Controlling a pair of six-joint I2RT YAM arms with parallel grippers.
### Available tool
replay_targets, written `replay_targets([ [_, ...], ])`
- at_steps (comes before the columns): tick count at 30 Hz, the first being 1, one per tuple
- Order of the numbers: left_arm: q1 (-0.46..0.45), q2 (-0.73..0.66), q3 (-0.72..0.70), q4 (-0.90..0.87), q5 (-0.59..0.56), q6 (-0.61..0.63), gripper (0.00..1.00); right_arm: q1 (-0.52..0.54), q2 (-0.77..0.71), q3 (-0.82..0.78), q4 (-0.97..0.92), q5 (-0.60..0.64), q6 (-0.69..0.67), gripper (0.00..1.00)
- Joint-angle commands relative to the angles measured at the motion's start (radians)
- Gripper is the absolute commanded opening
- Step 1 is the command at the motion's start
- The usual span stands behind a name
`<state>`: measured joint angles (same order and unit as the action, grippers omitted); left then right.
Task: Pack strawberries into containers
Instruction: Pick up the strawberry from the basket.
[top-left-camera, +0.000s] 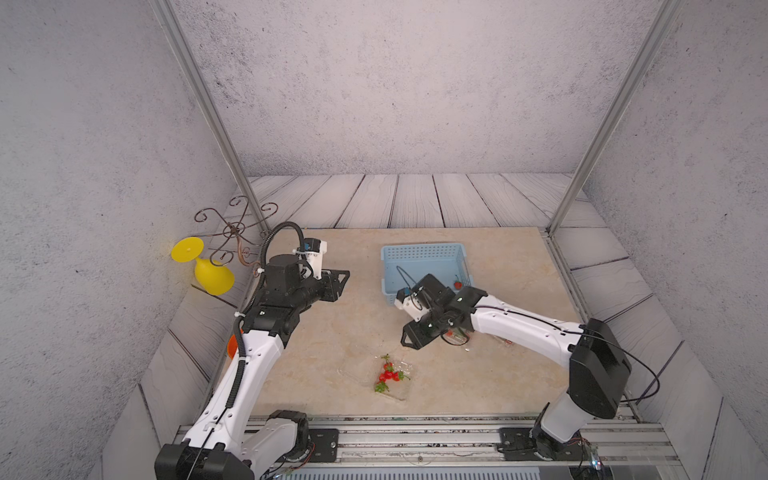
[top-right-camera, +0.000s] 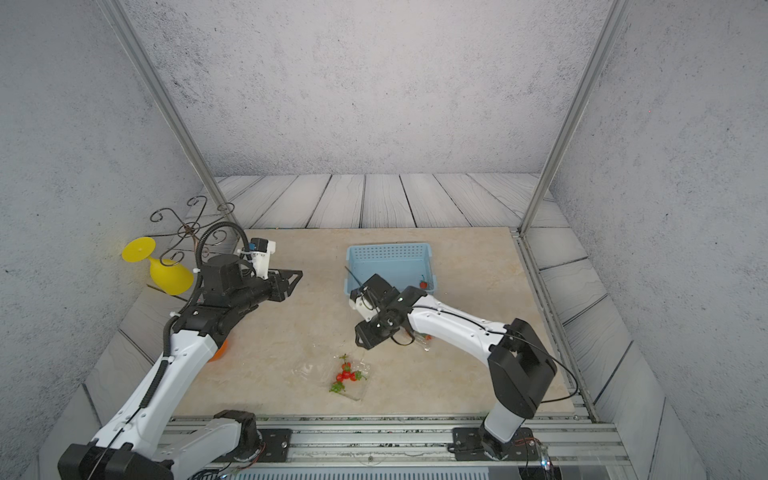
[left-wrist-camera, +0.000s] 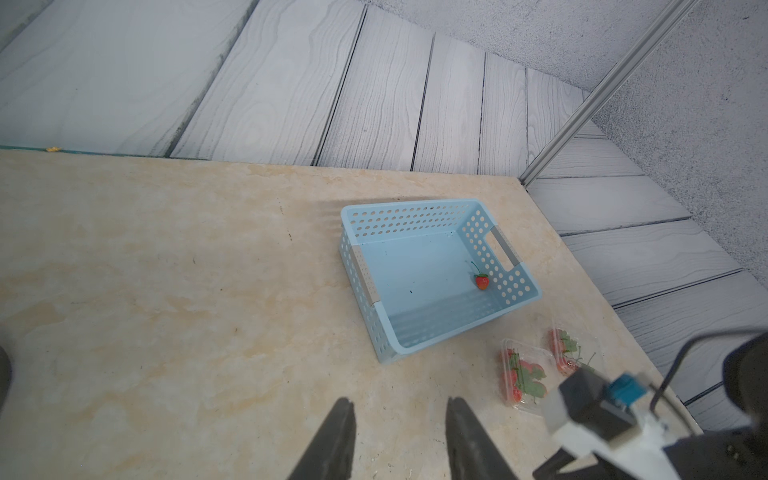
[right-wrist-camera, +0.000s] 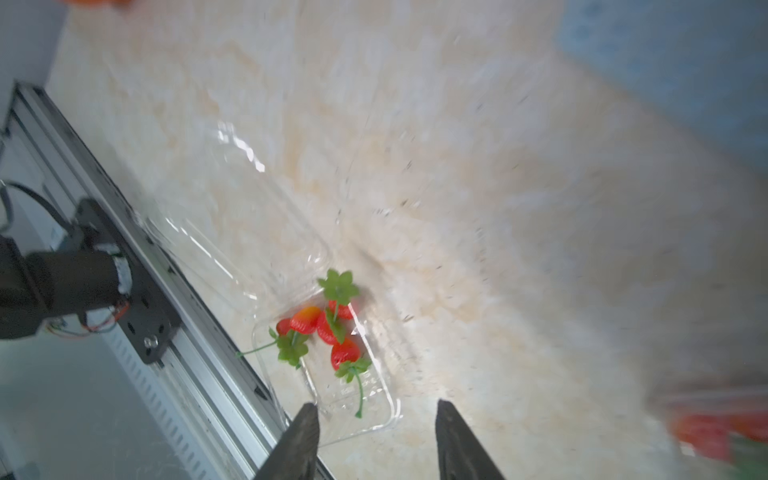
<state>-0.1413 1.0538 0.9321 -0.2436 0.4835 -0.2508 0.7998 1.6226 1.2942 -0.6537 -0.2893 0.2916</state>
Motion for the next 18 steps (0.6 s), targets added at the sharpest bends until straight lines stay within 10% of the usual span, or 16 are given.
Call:
replay_targets([
  [1, 0.008, -0.002, -0.007, 0.007, 0.003, 0.004, 0.40, -0.113, -0.015, 0.072, -0.071, 0.069, 0.000, 0.49],
  [10, 0.011, 0.005, -0.005, 0.006, 0.002, 0.005, 0.40, -0.285, 0.311, 0.418, -0.302, 0.453, -0.027, 0.55],
  [18, 0.013, 0.000, -0.005, 0.003, 0.000, 0.006, 0.40, -0.343, 0.556, 0.561, -0.341, 0.523, -0.011, 0.56],
])
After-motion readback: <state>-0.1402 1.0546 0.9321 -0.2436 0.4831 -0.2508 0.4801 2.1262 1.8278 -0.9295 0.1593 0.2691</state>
